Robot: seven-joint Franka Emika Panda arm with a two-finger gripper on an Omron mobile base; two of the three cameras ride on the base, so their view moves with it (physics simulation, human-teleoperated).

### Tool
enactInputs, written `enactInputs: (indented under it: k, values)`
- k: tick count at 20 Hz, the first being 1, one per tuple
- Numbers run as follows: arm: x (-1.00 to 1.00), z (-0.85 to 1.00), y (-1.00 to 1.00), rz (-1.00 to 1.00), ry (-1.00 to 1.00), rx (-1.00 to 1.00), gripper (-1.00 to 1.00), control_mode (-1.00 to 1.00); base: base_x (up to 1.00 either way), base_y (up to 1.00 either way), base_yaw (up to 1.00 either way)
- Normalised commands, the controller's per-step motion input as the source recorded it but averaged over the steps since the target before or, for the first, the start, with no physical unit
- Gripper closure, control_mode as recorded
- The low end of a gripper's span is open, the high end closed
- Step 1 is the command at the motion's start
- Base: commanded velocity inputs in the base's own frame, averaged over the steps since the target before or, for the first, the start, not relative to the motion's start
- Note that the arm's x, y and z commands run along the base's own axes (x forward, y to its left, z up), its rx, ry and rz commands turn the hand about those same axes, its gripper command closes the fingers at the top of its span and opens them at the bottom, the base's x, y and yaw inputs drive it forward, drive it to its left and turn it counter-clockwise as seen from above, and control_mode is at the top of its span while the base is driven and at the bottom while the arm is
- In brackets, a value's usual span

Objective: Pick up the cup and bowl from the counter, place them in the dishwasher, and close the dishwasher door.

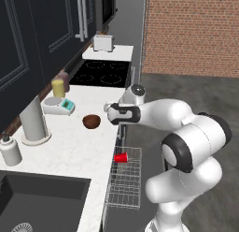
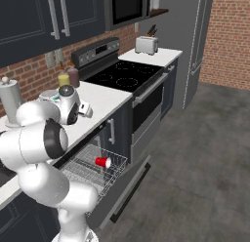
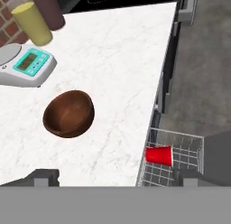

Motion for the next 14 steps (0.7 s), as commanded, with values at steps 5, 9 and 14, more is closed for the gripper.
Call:
enactInputs:
  k: [5, 9, 14]
  values:
    - [0.18, -0.19, 0.24, 0.00, 0.14, 0.00, -1.00, -1.00, 0.00, 0.00, 0.00]
    - [0.05, -0.26, 0.32, 0.00, 0.06, 0.00, -1.00, -1.00, 0.00, 0.00, 0.00]
    - [0.02, -0.29, 0.28, 0.00, 0.02, -0.02, -1.00, -1.00, 0.00, 0.00, 0.00]
